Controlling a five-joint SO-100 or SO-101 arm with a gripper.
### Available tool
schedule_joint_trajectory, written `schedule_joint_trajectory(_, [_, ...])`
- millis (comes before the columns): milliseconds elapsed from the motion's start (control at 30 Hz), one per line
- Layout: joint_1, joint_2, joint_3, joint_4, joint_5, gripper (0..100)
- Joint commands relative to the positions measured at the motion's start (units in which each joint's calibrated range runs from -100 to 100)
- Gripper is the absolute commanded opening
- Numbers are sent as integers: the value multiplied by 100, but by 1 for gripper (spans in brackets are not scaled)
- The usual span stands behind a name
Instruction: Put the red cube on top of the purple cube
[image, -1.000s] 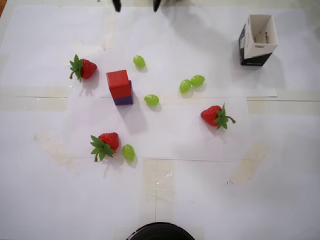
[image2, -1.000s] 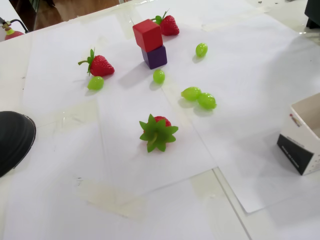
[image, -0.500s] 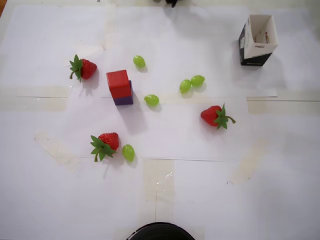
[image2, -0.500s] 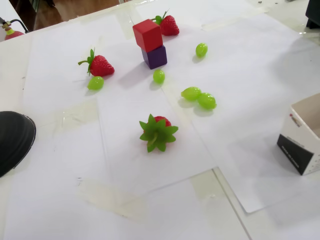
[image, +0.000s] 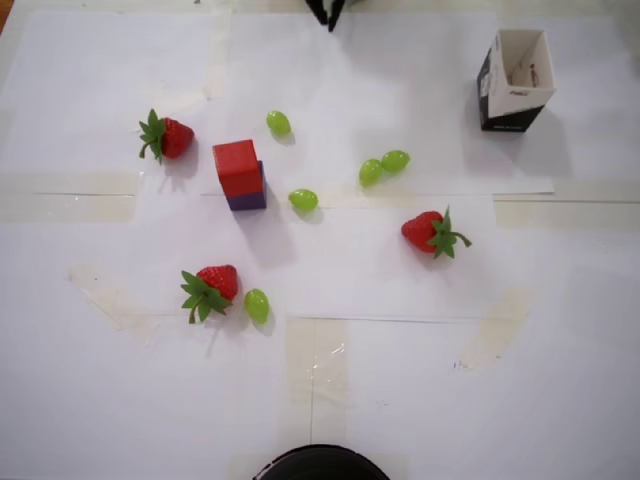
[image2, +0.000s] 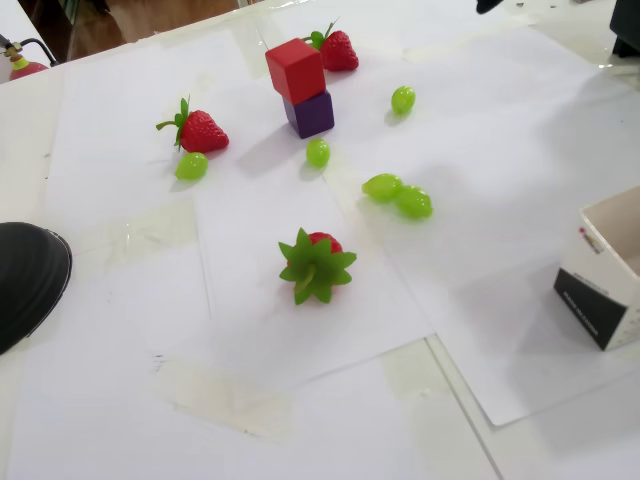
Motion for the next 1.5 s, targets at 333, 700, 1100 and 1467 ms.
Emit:
schedule_joint_trajectory(333, [-82,-1413,1280,-644,-210,0])
schedule_joint_trajectory(700, [109,-1404,1480,-848,-88,0])
schedule_joint_trajectory(1100, [-229,-1404,1180,-693,-293,0])
schedule_joint_trajectory(1467, [-104,-1404,1261,-562,-200,0])
